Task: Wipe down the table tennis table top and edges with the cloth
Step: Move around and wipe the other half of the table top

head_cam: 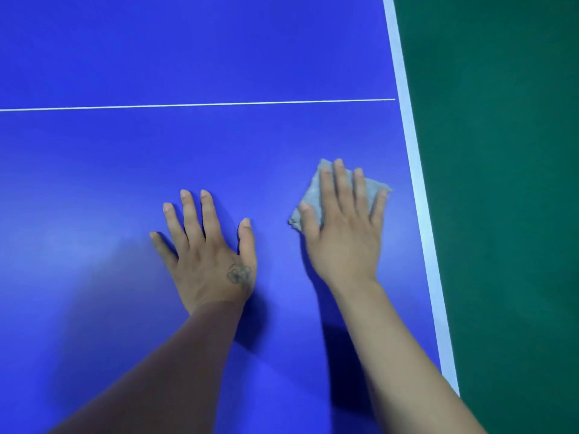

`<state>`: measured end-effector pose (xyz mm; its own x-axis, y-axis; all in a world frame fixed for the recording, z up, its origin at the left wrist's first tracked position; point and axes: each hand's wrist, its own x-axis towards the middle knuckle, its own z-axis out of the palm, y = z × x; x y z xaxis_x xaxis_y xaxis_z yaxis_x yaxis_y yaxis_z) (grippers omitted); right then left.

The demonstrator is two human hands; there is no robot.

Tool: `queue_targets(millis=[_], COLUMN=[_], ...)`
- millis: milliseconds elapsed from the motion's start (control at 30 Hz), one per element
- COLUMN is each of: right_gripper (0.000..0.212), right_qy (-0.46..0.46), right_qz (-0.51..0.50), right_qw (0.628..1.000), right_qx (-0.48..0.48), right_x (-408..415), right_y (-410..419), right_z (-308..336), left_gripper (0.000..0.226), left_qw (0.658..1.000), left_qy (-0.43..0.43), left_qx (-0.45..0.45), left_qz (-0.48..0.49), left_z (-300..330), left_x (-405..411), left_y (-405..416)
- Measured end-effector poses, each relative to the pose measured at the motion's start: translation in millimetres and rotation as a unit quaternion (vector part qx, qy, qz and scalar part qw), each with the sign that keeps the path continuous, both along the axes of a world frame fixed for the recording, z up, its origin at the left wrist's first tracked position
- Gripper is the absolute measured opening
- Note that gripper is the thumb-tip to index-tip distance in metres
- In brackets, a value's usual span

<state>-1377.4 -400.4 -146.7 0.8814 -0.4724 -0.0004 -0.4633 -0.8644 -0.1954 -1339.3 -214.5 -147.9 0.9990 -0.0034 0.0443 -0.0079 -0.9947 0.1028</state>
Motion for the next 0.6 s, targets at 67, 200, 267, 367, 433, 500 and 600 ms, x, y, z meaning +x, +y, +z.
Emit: queue_targets(millis=[67,200,267,367,433,500,600], right_gripper=[0.070,0.072,0.074,0.076,0.075,0.075,0.074], right_qy=[0.010,0.007,0.008,0.033,0.053,0.055,0.036], right_qz=[-0.021,-0.060,-0.091,-0.104,-0.081,-0.037,0.031], right_qw=[1.000,0.998,0.995,0.993,0.995,0.997,0.998], right_qx=[0.000,0.018,0.028,0.032,0.027,0.033,0.037], right_x=[-5.6,38.1,75.0,126.1,153.0,171.7,173.1], right_y=[-23.1,-64.3,-80.4,-86.6,-78.2,-60.3,-22.3], right_z=[-0.3,0.2,0.4,3.0,5.4,7.7,8.0], left_gripper=[0.082,0.083,0.082,0.081,0.080,0.081,0.081], left_qw=[1.000,1.000,1.000,1.000,1.000,1.000,1.000], left_qy=[0.009,0.022,0.023,0.022,0.023,0.024,0.024], left_qx=[0.001,0.000,-0.006,-0.006,-0.006,-0.008,-0.013], left_qz=[0.001,0.002,0.004,0.005,0.003,0.005,0.008], left_z=[1.2,3.2,3.9,3.9,3.6,3.8,4.1], left_x=[0.3,1.2,1.8,1.5,1.9,2.6,2.6], left_y=[-1.2,-0.7,-0.7,-1.1,-1.3,-1.1,-1.6])
